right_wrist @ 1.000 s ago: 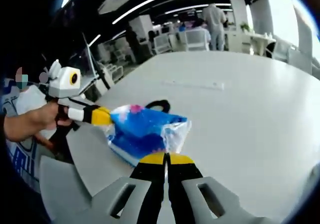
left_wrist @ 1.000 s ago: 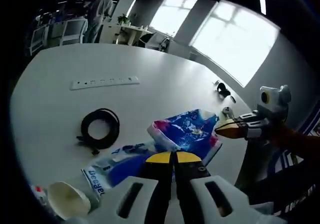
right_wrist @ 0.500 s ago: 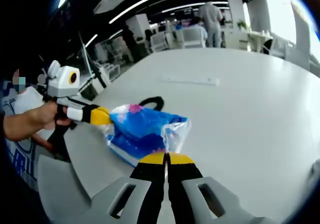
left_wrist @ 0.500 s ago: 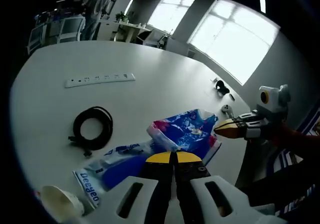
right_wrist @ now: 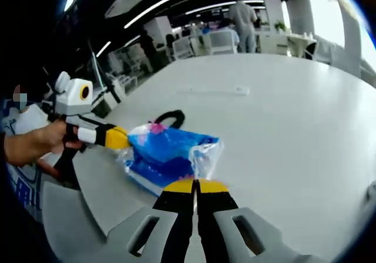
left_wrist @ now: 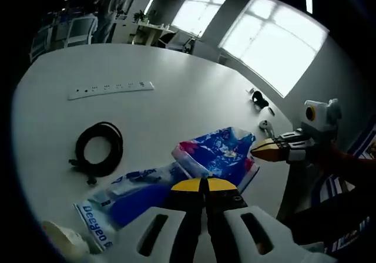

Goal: Arrange the tabletop items into an orderly group along one side of the table until the central work area is clear of visible clutter.

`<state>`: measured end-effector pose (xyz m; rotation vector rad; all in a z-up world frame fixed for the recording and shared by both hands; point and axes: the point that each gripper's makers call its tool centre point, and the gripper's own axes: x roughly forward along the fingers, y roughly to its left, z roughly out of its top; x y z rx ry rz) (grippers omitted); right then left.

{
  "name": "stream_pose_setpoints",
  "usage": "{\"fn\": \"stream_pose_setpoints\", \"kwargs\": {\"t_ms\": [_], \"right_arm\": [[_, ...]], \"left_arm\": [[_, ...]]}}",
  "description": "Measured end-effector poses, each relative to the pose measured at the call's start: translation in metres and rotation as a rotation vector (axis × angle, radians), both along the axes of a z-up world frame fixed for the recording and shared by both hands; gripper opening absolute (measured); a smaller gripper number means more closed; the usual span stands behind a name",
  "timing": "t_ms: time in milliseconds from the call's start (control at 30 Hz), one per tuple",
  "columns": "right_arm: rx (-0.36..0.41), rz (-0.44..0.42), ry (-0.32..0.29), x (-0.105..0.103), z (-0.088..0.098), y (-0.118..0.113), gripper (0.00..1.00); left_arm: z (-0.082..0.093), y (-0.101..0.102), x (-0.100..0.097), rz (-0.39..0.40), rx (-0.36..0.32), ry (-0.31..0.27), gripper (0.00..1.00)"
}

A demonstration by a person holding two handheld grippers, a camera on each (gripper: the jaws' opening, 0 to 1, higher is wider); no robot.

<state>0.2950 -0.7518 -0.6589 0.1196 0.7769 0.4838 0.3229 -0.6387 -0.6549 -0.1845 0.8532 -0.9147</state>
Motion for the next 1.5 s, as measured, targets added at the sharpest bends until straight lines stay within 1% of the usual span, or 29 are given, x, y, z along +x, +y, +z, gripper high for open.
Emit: {"fn": "stream_pose_setpoints", "kwargs": {"t_ms": [700, 933, 1167, 1367, 1500], "right_arm": [[-0.006, -0.026, 0.014, 0.000, -0.016, -0.022, 0.00], [-0.019, -0.027, 0.014, 0.000, -0.023, -0.029, 0.00], [-0.036, -0.030, 0.014, 0.001, -0.030, -0.037, 0.00], [-0.047, -0.032, 0.018, 0.000, -0.036, -0.041, 0.00], [-0.048, -0.037, 0.022, 0.001, -0.041, -0.043, 0.00]], "left_arm": [[-0.016, -0.023, 0.002, -0.019, 0.006, 0.014, 0.00], [-0.022, -0.029, 0.002, -0.023, 0.011, 0.016, 0.00], [-0.031, -0.038, 0.001, -0.034, 0.021, 0.013, 0.00], [-0.037, -0.043, 0.000, -0.039, 0.026, 0.008, 0.00], [-0.044, -0.045, 0.000, -0.041, 0.034, 0.011, 0.00]]}}
